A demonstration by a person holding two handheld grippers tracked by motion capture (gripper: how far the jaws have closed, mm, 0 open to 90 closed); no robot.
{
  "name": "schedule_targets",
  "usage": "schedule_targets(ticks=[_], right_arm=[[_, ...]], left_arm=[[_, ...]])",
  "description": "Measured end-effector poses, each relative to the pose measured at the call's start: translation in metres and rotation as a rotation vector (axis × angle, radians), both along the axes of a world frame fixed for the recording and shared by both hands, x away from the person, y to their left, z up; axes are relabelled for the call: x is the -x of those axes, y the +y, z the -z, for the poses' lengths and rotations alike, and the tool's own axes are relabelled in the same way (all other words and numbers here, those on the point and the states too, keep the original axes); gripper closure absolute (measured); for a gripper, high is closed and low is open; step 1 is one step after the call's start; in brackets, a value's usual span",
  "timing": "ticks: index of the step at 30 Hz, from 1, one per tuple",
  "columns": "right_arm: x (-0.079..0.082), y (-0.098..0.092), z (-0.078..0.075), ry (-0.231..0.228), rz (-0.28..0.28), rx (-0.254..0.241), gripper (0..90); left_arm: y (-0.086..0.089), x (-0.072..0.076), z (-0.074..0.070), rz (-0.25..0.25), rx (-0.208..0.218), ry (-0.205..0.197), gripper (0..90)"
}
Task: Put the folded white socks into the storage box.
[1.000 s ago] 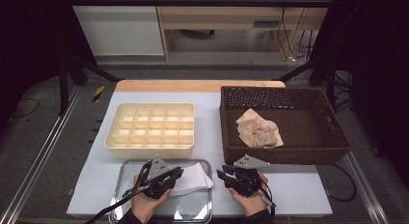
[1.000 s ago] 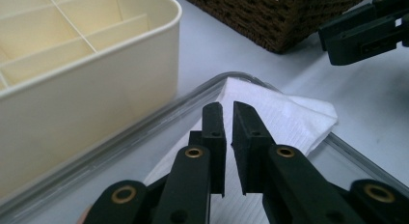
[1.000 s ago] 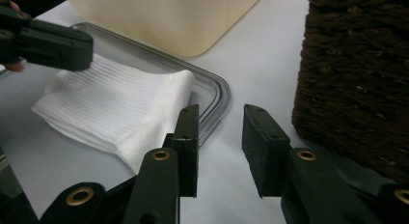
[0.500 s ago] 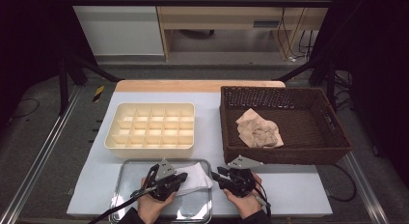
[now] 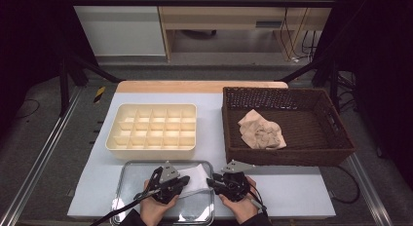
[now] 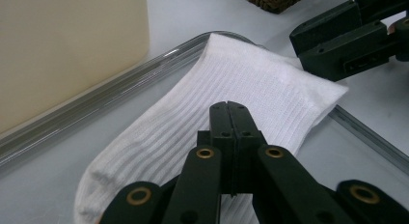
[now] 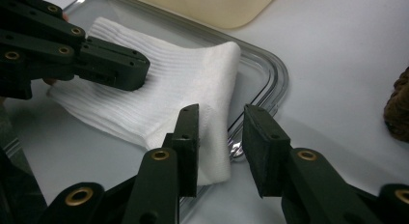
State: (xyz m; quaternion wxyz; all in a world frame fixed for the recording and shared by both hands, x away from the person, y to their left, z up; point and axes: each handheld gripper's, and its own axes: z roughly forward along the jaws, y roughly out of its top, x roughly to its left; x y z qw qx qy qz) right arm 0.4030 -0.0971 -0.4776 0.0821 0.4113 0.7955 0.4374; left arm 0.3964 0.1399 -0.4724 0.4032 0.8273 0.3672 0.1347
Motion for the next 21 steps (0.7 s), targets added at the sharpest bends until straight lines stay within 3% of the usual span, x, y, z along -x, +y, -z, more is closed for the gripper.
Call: schedule_targets(ticks=[5,11,13,19,21], right_arm=[[-0.001,0.002,0.004,0.019,-0.004,0.004,72.3],[-0.002,0.004,0.002,0.05,-0.006,-0.011,83.7],[-0.002,0.004,-0.002,0.036,-0.015,-0.006,84.1],[0.003,0.008,-0.025,-0.026,-0.066,-0.084,84.4],[0.004,0.013,-0.029,-0.035,-0.09,-0.084,84.4]], left_arm=[[0.0,0.0,0.0,0.0,-0.004,0.0,89.2],[0.0,0.0,0.0,-0.004,-0.004,0.003,89.2],[0.0,-0.001,0.0,-0.004,-0.002,0.005,89.3],[0.0,-0.002,-0.001,-0.01,0.014,0.021,89.2],[0.001,-0.002,-0.002,-0.012,0.017,0.023,89.2]])
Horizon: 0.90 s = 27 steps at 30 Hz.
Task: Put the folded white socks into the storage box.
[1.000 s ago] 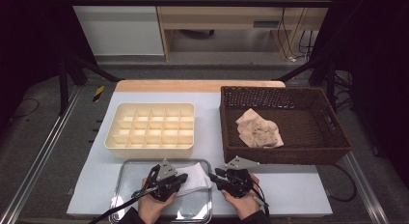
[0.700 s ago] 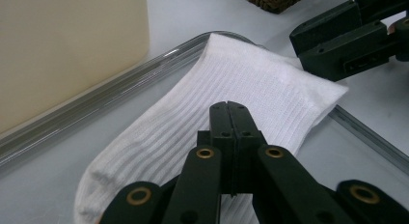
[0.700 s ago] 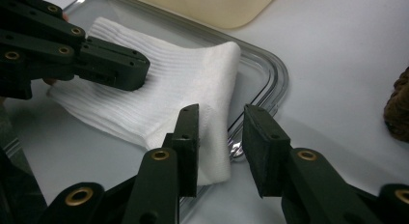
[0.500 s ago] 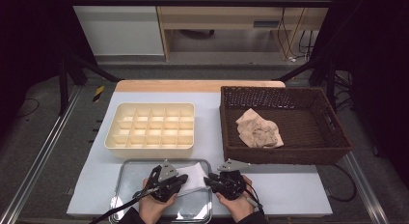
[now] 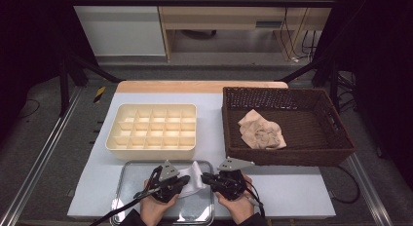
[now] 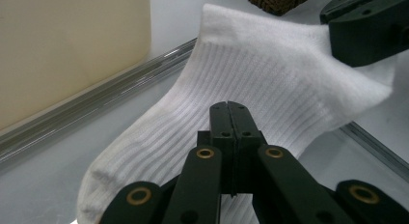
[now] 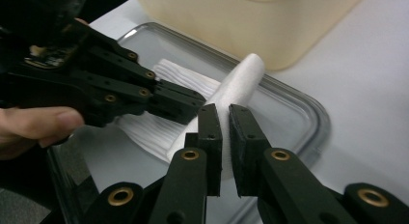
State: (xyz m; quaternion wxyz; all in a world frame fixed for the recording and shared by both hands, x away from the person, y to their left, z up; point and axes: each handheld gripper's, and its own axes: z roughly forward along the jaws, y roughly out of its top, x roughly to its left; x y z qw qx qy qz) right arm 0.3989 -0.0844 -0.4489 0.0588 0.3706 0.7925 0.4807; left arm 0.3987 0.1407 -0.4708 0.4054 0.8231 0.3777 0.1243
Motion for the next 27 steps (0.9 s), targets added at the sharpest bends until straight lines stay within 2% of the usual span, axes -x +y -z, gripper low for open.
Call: schedule_targets(ticks=[3,9,15,21,27], right_arm=[[0.001,0.004,-0.001,0.0,-0.016,0.001,84.3],[0.0,0.003,-0.001,0.001,-0.005,0.01,84.3],[-0.001,0.004,-0.003,0.0,-0.01,0.007,84.3],[-0.001,0.007,-0.007,-0.011,-0.016,0.005,84.3],[-0.002,0.015,-0.01,-0.02,-0.036,0.012,84.3]], left_arm=[[0.002,0.001,-0.003,-0.001,0.002,-0.002,89.2],[0.013,0.007,-0.018,-0.016,0.005,-0.05,89.3],[0.041,0.012,-0.029,-0.067,0.001,-0.074,89.2],[0.076,0.018,-0.022,-0.142,-0.011,-0.058,89.3],[0.086,0.021,-0.011,-0.158,-0.014,-0.033,89.3]])
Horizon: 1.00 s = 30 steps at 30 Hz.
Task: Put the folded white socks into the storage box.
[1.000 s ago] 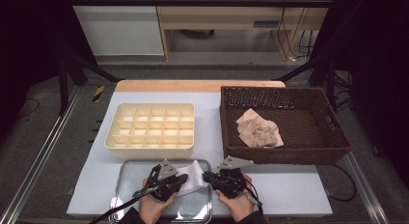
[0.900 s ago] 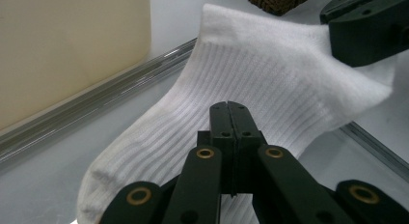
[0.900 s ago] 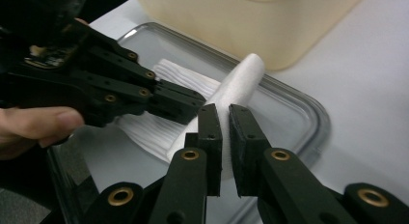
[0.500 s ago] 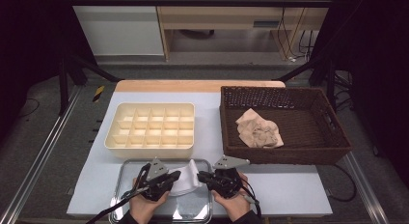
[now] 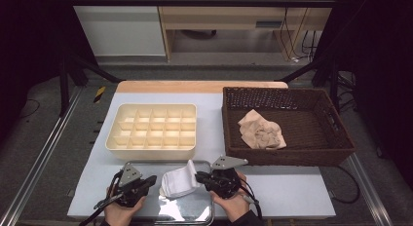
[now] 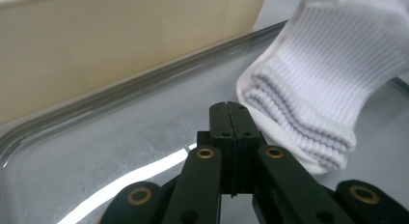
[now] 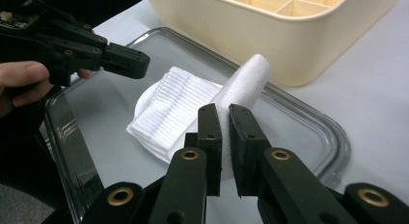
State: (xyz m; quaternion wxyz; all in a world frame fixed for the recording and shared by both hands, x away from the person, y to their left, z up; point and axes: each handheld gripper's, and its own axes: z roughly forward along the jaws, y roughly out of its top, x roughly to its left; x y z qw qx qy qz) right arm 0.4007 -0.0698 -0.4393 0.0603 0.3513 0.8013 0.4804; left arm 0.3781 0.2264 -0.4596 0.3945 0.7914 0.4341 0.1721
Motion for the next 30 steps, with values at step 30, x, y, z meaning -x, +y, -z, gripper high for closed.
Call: schedule_targets(ticks=[30], right_arm=[[0.005,0.077,0.006,0.001,-0.227,0.041,84.2]], left_arm=[[-0.004,0.004,0.01,0.023,0.007,0.035,89.3]])
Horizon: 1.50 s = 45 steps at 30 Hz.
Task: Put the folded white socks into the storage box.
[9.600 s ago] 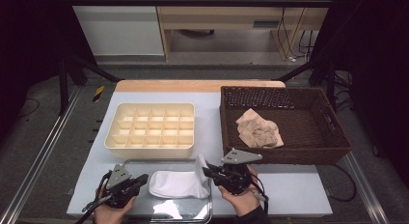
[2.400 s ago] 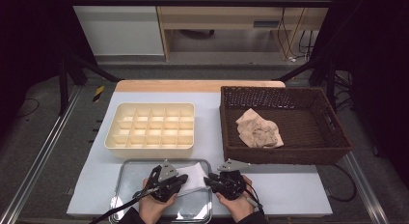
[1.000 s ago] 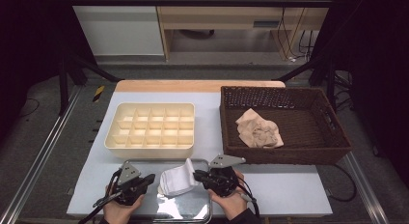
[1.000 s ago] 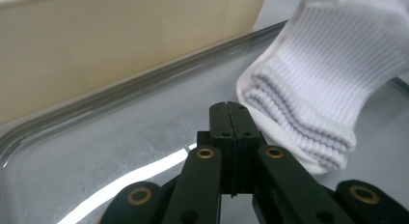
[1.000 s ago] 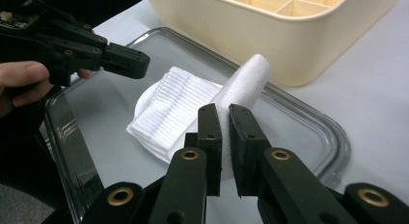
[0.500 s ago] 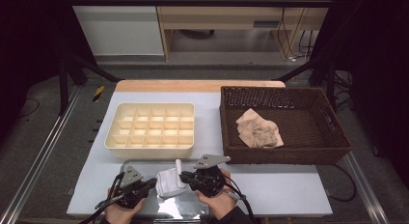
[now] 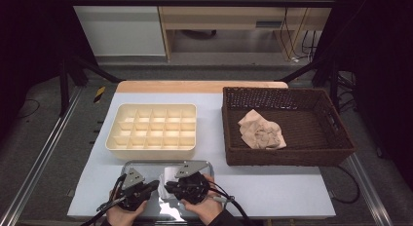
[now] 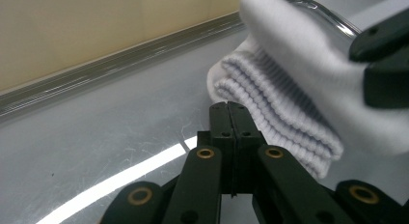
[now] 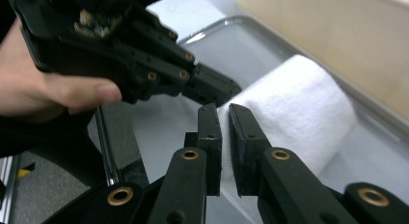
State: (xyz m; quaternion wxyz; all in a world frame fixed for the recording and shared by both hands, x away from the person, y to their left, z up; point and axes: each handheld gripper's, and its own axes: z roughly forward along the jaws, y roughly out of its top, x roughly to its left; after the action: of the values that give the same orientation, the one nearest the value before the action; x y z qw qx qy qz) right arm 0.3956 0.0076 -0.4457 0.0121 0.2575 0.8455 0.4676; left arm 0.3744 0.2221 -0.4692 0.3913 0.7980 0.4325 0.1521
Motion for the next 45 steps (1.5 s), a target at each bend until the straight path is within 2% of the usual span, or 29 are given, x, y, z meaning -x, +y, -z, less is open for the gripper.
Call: schedule_targets(ticks=[4,10,12,14,15,18,20,23,26,31,35,40,45], right_arm=[[0.001,0.004,0.007,0.011,-0.014,0.009,84.1],[0.001,0.006,0.018,0.029,-0.025,0.013,83.6],[0.001,0.007,0.019,0.03,-0.025,0.007,83.6],[0.001,0.007,0.019,0.032,-0.024,0.008,83.6],[0.0,0.007,0.019,0.035,-0.025,0.007,83.6],[0.0,0.008,0.019,0.038,-0.023,0.007,83.6],[0.0,0.007,0.019,0.038,-0.022,0.007,83.6],[0.001,0.007,0.019,0.033,-0.022,0.009,83.5],[0.001,0.007,0.018,0.028,-0.018,0.014,83.4],[0.002,0.004,0.017,0.029,-0.01,0.025,83.2],[0.002,-0.004,0.016,0.025,0.007,0.043,83.1],[-0.001,-0.018,0.012,0.017,0.059,0.064,83.3],[-0.005,-0.026,0.009,-0.004,0.096,0.083,83.2]], left_arm=[[0.001,-0.001,-0.001,-0.003,0.005,-0.003,89.4],[0.011,-0.005,-0.015,-0.022,0.064,-0.042,89.3],[0.013,-0.007,-0.022,-0.011,0.089,-0.067,89.3],[0.013,-0.008,-0.029,0.0,0.096,-0.087,88.4],[0.012,-0.008,-0.035,0.014,0.111,-0.103,87.0],[0.005,-0.01,-0.042,0.047,0.111,-0.114,79.7],[-0.001,-0.012,-0.043,0.065,0.098,-0.107,73.3],[-0.008,-0.015,-0.036,0.065,0.05,-0.09,68.6],[-0.01,-0.018,-0.027,0.066,0.015,-0.057,67.1],[-0.009,-0.018,-0.021,0.068,-0.019,-0.037,66.3],[-0.007,-0.016,-0.017,0.069,-0.008,-0.022,65.6],[-0.011,-0.011,-0.015,0.075,0.015,-0.003,65.3],[-0.017,-0.004,-0.013,0.057,0.038,0.001,62.8]])
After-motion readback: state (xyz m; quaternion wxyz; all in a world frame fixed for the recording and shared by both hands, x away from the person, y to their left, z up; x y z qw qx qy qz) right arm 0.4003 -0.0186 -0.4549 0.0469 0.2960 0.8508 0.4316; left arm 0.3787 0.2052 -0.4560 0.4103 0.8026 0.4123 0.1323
